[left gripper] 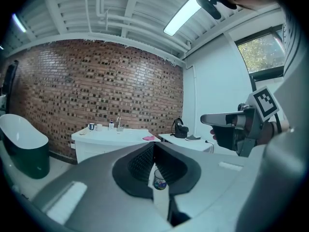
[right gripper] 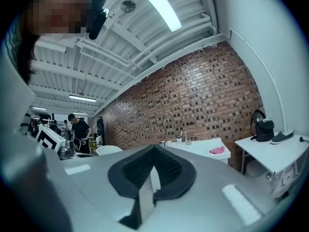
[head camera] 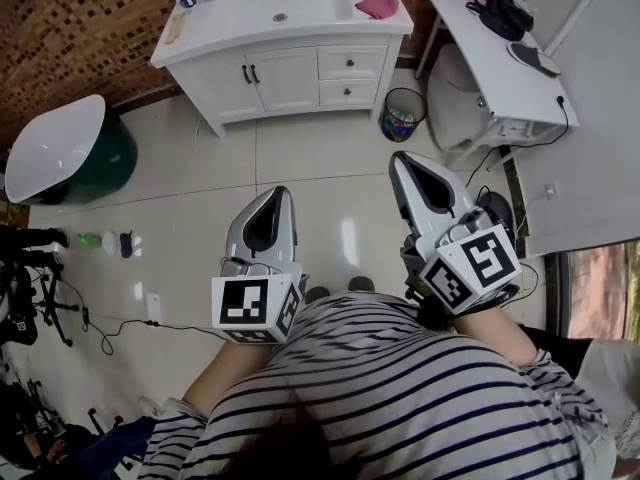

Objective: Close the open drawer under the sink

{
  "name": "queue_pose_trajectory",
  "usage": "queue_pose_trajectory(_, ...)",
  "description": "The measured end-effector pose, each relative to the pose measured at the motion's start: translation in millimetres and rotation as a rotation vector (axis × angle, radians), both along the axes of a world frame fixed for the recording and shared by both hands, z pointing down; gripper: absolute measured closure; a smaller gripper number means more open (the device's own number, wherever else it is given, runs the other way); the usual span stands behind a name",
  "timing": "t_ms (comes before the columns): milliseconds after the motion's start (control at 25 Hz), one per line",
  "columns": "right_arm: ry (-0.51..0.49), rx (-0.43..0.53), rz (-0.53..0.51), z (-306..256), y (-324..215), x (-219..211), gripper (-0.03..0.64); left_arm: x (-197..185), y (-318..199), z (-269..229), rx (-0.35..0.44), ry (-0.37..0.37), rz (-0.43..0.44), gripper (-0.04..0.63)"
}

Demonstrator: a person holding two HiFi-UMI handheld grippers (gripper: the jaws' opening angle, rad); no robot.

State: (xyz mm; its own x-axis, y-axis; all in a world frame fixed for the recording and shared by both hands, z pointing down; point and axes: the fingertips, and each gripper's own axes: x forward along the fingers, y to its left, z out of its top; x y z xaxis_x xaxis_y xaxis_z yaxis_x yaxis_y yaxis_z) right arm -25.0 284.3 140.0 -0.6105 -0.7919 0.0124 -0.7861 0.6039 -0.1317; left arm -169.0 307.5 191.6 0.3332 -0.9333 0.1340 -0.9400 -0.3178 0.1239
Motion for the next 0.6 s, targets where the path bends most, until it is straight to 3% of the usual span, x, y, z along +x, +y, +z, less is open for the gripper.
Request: queue_pose_trajectory(600,0.008,-0.023,-0.013,7.4,5.9,-8.3,0.62,-2.7,-0.6,3.1,-0.01,0.002,-0.004,0.579)
